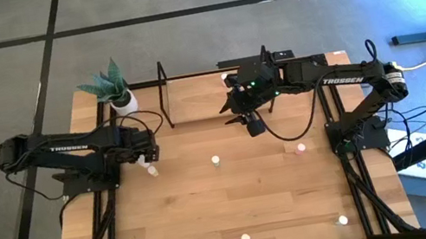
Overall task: Pick and place medicine bottles onto shelf by color
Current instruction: Put the center white pill bottle on the shelf
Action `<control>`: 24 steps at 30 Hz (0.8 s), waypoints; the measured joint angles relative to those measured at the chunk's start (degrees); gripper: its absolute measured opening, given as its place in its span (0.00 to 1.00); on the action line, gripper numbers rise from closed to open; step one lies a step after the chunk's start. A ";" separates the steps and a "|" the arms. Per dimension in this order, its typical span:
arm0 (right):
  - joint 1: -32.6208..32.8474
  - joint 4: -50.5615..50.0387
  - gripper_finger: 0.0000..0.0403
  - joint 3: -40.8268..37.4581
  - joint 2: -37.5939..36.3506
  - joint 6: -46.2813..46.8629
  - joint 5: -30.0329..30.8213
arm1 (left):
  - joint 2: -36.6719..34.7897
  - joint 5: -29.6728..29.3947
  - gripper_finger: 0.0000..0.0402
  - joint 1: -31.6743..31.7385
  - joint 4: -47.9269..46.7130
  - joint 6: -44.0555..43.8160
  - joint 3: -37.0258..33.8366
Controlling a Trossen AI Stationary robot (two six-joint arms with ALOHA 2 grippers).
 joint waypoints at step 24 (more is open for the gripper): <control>0.00 0.00 0.44 0.00 0.00 -0.01 0.00 | 0.00 -0.86 0.57 -1.51 0.20 -0.18 0.00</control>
